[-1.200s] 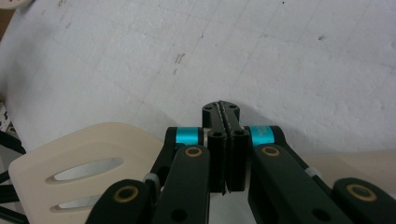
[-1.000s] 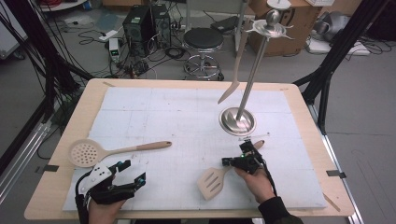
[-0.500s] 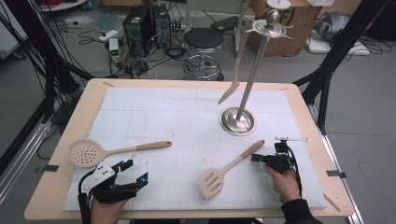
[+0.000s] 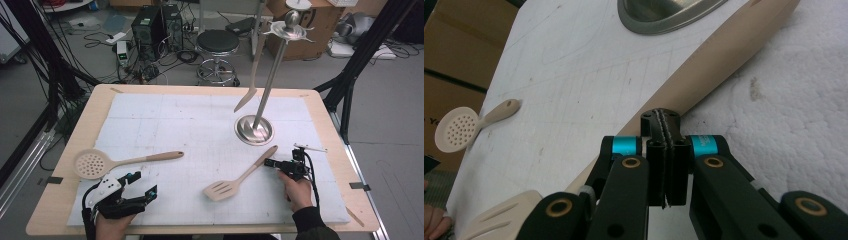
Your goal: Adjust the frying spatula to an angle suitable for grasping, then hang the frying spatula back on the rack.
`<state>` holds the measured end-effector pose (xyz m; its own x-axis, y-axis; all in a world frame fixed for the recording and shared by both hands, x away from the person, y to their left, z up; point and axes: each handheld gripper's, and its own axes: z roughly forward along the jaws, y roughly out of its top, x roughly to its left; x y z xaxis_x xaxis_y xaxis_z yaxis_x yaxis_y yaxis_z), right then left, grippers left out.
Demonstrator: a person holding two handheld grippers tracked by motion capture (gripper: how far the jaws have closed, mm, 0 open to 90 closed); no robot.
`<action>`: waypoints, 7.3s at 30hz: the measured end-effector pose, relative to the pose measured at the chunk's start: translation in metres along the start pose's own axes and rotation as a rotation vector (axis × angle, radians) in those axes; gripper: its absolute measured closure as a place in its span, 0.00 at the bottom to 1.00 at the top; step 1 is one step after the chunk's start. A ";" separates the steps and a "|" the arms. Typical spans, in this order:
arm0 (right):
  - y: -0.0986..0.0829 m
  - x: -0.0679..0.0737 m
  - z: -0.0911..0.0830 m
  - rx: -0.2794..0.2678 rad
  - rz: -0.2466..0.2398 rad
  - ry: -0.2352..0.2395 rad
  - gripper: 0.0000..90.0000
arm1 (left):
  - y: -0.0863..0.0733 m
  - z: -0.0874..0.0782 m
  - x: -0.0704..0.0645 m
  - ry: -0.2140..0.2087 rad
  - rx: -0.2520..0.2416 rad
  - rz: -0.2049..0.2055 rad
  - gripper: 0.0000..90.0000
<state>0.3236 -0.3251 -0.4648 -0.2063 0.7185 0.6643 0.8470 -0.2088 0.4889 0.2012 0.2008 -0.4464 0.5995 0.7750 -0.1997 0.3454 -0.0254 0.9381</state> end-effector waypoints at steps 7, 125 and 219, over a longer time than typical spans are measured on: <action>-0.001 0.001 -0.002 0.017 -0.014 -0.030 1.00 | 0.000 0.000 0.000 0.000 -0.005 -0.004 0.25; 0.003 0.090 0.066 0.356 -0.221 0.158 0.64 | 0.004 0.010 -0.003 -0.026 -0.003 0.007 0.25; -0.025 0.143 0.057 0.283 -0.671 -0.170 0.87 | 0.004 0.006 -0.002 -0.019 -0.008 0.013 0.26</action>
<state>0.3003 -0.1790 -0.4141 -0.6641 0.7289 0.1665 0.6641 0.4727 0.5793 0.2058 0.1951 -0.4443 0.6175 0.7626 -0.1930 0.3316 -0.0298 0.9430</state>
